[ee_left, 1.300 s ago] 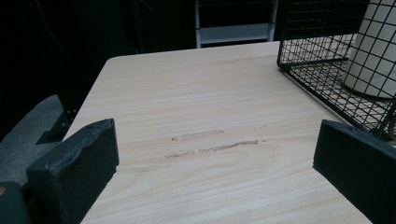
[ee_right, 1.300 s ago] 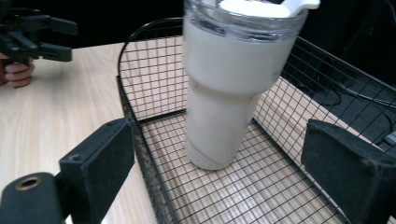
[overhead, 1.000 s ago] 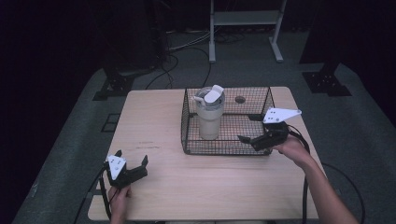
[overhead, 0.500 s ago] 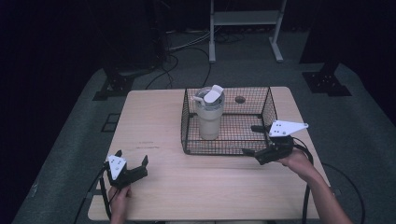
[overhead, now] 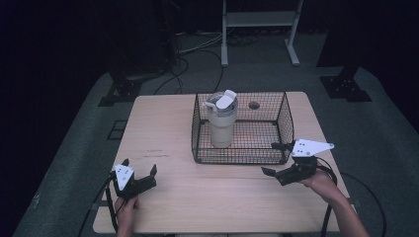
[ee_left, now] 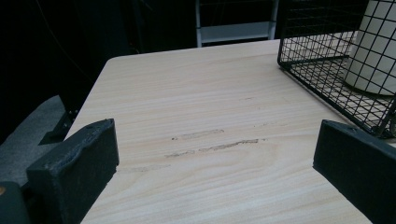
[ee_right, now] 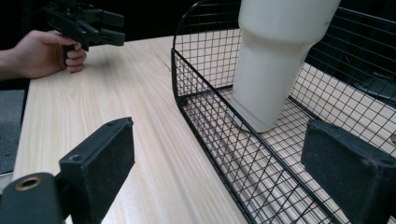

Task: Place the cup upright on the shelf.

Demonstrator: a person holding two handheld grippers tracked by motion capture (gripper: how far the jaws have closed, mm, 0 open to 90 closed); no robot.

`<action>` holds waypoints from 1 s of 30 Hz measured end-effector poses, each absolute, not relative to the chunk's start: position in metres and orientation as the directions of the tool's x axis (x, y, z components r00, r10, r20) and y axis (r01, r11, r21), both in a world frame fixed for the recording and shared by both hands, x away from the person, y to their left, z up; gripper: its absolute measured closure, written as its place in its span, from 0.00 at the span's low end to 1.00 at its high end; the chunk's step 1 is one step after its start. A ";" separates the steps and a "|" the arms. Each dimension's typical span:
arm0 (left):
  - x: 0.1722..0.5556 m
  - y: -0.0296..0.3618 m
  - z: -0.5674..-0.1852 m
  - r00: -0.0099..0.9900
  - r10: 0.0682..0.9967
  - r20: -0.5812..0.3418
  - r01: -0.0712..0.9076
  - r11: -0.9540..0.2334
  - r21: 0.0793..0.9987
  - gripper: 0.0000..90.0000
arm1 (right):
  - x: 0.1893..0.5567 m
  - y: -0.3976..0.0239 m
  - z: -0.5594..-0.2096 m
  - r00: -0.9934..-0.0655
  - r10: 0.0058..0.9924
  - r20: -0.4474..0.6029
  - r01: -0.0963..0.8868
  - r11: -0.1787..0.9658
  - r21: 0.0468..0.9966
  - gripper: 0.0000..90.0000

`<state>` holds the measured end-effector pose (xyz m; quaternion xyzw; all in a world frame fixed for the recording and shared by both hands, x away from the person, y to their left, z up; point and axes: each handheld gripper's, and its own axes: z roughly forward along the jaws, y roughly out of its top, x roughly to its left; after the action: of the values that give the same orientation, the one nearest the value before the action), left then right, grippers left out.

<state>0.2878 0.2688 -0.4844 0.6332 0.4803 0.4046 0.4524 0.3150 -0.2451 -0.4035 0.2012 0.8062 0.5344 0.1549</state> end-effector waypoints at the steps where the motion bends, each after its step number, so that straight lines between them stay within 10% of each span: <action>1: 0.288 0.269 -0.484 0.212 0.974 0.079 0.242 -0.131 0.961 0.00 | 0.314 -0.246 -0.405 -0.871 0.491 -0.035 0.158 0.346 0.925 0.10; 30: 0.288 0.269 -0.484 0.211 0.974 0.078 0.243 -0.129 0.961 0.00 | 0.283 -0.270 -0.445 -0.850 0.526 0.018 0.215 0.317 0.924 0.10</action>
<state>0.2877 0.2690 -0.4843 0.6334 0.4805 0.4044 0.4521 0.2832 -0.2699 -0.4452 0.2321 0.7985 0.5363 0.1448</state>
